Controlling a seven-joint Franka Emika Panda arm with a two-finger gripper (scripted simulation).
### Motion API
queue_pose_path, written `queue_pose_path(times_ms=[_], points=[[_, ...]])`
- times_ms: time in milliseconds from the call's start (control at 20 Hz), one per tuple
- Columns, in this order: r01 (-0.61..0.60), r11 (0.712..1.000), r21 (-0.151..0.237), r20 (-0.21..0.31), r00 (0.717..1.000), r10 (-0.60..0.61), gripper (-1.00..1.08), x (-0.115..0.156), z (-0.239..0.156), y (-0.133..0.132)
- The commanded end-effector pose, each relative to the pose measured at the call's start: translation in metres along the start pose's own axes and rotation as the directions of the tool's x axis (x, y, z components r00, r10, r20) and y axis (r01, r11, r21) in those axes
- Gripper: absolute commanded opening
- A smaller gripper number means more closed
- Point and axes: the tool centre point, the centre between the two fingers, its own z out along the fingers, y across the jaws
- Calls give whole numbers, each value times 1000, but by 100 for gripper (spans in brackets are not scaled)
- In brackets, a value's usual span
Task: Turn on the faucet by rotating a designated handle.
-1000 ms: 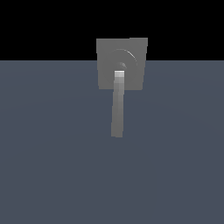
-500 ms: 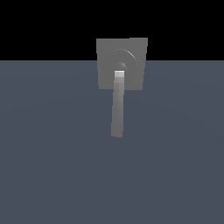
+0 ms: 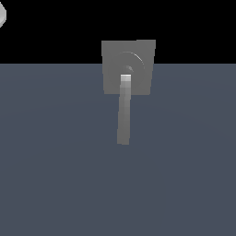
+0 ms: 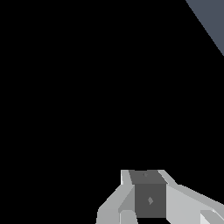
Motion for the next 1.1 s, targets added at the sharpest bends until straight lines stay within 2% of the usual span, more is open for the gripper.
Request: queue_pose_path(times_ms=[0, 100, 200, 300, 400, 550, 700, 900, 1050], points=[[159, 986, -42, 78, 985, -156, -100, 7, -16, 29], [289, 955, -66, 141, 950, -278, -100, 18, -29, 52], [415, 906, -82, 205, 897, -392, -100, 31, -42, 76], [535, 840, -89, 270, 825, -497, -100, 47, -56, 98], [646, 758, -87, 334, 736, -589, -100, 66, -70, 120], [790, 610, -69, 427, 575, -697, -100, 100, -92, 150], [899, 437, -32, 514, 390, -764, -100, 139, -114, 177], [979, 200, 40, 609, 135, -781, -100, 196, -144, 203], [994, 52, 98, 658, -25, -753, -100, 234, -162, 214]])
